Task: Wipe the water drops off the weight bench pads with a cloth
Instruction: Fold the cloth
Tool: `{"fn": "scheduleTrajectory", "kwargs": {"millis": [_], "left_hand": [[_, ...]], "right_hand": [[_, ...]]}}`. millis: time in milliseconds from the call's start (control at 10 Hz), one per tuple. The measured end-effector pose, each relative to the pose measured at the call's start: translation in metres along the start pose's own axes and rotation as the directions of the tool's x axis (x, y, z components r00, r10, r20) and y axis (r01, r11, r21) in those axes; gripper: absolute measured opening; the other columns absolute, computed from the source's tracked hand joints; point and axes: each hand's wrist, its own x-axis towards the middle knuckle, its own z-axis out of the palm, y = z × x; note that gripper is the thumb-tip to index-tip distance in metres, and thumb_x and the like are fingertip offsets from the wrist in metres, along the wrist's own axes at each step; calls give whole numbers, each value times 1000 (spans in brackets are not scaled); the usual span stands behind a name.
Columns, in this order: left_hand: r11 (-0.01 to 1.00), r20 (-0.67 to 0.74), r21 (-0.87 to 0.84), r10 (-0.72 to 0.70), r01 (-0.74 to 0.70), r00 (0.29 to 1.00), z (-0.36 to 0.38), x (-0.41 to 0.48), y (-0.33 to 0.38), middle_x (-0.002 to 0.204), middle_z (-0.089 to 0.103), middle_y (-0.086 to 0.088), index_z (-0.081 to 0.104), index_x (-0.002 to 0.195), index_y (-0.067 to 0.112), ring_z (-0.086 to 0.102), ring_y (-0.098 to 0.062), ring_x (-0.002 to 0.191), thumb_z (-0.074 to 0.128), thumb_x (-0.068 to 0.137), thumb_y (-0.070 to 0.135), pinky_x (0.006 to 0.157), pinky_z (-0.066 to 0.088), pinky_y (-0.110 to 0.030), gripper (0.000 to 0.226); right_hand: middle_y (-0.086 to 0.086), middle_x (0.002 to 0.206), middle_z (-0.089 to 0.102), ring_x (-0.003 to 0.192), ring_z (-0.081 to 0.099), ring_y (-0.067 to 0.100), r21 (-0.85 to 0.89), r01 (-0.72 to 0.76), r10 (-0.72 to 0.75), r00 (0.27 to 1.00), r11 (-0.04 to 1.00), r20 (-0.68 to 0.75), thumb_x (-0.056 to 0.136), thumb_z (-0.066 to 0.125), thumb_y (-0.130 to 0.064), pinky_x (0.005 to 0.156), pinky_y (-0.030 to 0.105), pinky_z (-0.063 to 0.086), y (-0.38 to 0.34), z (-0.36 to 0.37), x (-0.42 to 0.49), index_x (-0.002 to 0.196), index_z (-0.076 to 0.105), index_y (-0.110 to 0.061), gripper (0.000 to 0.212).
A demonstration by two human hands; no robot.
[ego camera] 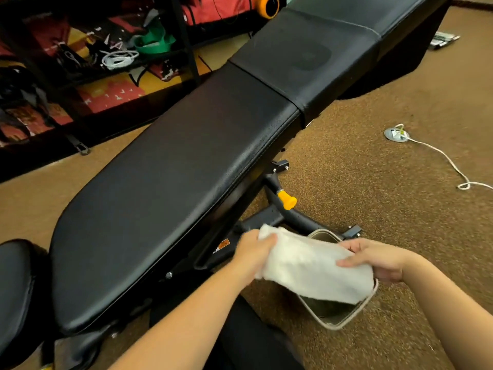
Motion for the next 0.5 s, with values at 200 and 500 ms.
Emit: {"fn": "scheduleTrajectory", "kwargs": {"millis": [200, 500], "left_hand": [[960, -144, 238, -114, 146, 983, -19, 46, -18, 123, 66, -14, 63, 129, 10, 63, -32, 113, 56, 103, 41, 86, 47, -38, 41], [983, 84, 178, 18, -33, 996, -24, 23, -21, 116, 70, -1, 67, 119, 24, 63, -16, 95, 52, 106, 31, 77, 49, -29, 22]], "right_hand": [[21, 121, 71, 110, 67, 39, 347, 57, 106, 896, 936, -431, 90, 65, -6, 98, 53, 50, 42, 8, 70, 131, 64, -5, 41], [10, 107, 64, 89, 63, 26, 222, -49, 200, 646, 974, -737, 89, 69, -6, 71, 40, 53, 67, 24, 90, 121, 62, -13, 33]]}}
